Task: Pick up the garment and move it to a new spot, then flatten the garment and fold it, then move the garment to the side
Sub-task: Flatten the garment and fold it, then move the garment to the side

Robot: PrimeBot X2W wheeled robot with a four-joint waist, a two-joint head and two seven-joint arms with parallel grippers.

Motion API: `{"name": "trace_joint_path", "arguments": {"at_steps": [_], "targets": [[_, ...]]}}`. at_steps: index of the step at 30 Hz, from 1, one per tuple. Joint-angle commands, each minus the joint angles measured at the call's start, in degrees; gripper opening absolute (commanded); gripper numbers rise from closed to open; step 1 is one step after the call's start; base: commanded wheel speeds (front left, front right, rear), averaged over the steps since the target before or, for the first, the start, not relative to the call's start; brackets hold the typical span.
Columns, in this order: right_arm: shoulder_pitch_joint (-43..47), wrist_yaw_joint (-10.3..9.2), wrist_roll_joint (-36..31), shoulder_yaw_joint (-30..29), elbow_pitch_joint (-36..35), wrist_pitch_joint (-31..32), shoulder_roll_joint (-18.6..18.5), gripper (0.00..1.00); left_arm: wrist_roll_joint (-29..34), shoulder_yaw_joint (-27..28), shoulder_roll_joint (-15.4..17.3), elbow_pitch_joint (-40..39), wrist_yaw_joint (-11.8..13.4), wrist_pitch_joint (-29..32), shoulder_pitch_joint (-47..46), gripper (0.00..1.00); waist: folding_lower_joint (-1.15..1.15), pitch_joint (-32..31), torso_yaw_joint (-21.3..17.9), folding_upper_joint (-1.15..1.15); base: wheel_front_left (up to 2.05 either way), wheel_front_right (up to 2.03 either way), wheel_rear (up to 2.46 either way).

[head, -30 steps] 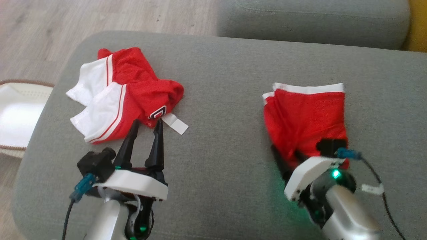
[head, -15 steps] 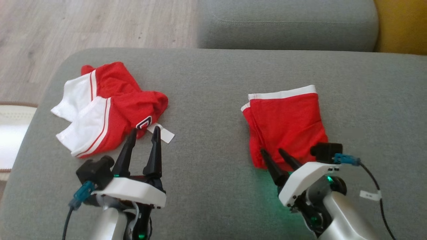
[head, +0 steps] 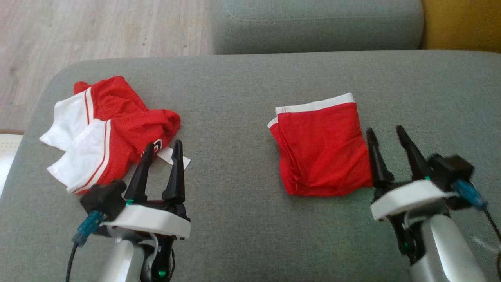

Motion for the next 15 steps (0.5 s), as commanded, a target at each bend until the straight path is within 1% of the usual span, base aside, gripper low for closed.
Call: {"name": "trace_joint_path", "arguments": {"at_steps": [1, 3, 7, 15], "targets": [[0.12, -0.05, -1.04, 0.08, -2.53, -2.58, 0.50, 1.00, 0.87, 1.98, 0.53, -2.35, 0.22, -0.31, -2.40, 1.00, 0.00, 0.59, -0.42, 0.00, 0.00, 0.00, 0.00], [1.06, -0.05, -4.18, -1.00, -3.02, -5.55, 0.50, 1.00, 1.25, 1.74, 0.53, -2.38, 0.24, -0.31, -2.38, 1.00, 0.00, 0.96, -0.67, 0.00, 0.00, 0.00, 0.00], [2.70, -0.05, -6.53, -3.00, -3.29, -8.96, 0.50, 1.00, 2.64, 1.53, 0.53, -2.32, 0.52, -0.31, -2.01, 1.00, 0.00, 1.50, -0.96, 0.00, 0.00, 0.00, 0.00], [3.96, -0.05, -7.07, -4.25, -2.60, -10.55, 0.50, 1.00, 4.67, 1.65, 0.53, -3.01, 1.27, -0.31, -0.20, 1.00, 0.00, 2.03, -1.14, 0.00, 0.00, 0.00, 0.00]]}}
